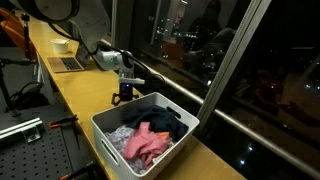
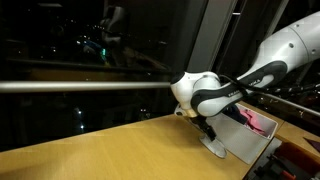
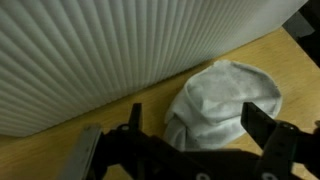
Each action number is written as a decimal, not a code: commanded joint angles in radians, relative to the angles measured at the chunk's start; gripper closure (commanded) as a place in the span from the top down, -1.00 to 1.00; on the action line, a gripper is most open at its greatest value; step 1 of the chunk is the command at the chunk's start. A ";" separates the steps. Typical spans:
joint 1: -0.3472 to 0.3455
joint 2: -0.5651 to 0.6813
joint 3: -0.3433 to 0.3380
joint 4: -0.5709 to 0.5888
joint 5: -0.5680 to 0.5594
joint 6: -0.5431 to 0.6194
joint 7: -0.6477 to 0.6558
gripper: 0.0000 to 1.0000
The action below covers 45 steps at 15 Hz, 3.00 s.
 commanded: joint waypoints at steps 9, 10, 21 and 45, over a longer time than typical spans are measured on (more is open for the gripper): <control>-0.012 0.046 0.010 0.010 -0.003 0.007 0.016 -0.58; -0.007 0.031 0.013 0.006 0.000 0.001 0.026 -0.76; 0.031 -0.386 0.015 -0.104 -0.016 -0.146 0.255 -0.96; -0.286 -0.867 -0.087 -0.541 0.224 0.243 0.176 1.00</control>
